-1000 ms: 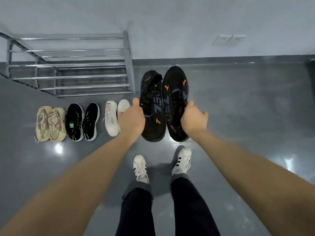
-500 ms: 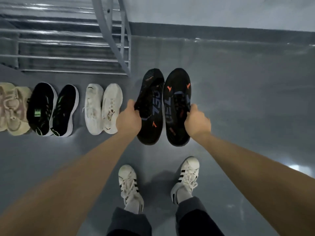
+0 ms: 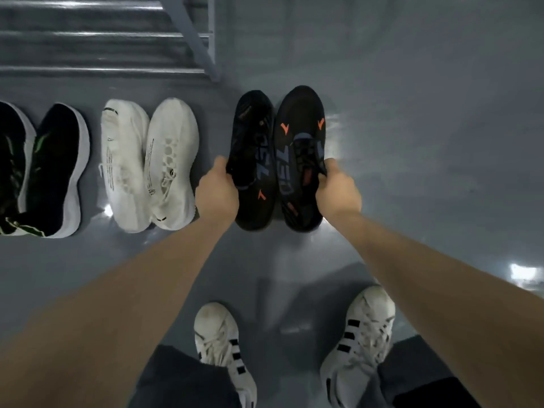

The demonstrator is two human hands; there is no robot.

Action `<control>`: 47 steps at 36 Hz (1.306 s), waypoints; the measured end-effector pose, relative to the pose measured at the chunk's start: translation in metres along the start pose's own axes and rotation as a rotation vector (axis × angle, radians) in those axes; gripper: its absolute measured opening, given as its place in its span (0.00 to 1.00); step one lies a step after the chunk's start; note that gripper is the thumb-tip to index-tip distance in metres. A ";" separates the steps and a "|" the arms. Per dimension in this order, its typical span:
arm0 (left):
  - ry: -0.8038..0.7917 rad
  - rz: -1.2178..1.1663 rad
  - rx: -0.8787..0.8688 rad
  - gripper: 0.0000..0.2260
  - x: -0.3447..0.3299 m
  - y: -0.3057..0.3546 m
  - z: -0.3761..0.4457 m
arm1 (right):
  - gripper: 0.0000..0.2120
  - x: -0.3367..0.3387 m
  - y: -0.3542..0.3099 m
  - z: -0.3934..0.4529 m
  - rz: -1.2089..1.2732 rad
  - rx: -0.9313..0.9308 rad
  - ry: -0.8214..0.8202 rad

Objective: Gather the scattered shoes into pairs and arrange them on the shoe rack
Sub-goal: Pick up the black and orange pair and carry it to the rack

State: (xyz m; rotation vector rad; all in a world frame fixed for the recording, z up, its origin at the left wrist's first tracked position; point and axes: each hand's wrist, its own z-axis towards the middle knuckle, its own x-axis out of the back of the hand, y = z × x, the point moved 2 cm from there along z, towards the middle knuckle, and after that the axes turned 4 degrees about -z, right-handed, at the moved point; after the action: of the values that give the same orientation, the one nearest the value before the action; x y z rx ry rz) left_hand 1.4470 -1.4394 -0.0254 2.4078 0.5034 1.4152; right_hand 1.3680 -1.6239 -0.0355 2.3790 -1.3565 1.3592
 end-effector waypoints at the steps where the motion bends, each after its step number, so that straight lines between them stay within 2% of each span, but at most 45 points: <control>1: -0.001 -0.003 0.008 0.10 -0.004 -0.003 0.004 | 0.12 -0.005 0.001 0.004 0.035 -0.008 -0.006; 8: -0.124 -0.015 0.042 0.09 -0.020 -0.008 0.013 | 0.13 -0.021 0.005 0.018 0.079 -0.044 -0.070; 14: -0.208 0.047 0.032 0.16 -0.008 0.008 0.005 | 0.16 -0.015 -0.014 0.003 -0.041 -0.067 -0.187; 17: -0.216 0.095 -0.006 0.21 0.004 0.018 -0.005 | 0.17 -0.004 -0.022 -0.011 -0.079 -0.044 -0.149; 23: -0.174 0.067 -0.096 0.19 0.047 0.044 -0.037 | 0.18 0.038 -0.039 -0.050 -0.016 0.040 -0.077; 33: -0.200 0.044 -0.257 0.16 0.189 0.108 -0.109 | 0.17 0.156 -0.107 -0.150 0.157 0.107 0.019; 40: -0.200 -0.098 -0.209 0.15 0.313 0.142 -0.156 | 0.13 0.233 -0.189 -0.224 0.200 0.204 0.008; 47: -0.191 -0.182 -0.134 0.15 0.427 0.127 -0.211 | 0.10 0.275 -0.281 -0.297 0.111 0.346 -0.022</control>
State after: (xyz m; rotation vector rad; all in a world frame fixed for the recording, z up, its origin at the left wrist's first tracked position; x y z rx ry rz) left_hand 1.4733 -1.3466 0.4576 2.2955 0.5462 1.0950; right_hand 1.4364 -1.4970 0.4358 2.5657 -1.3751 1.7290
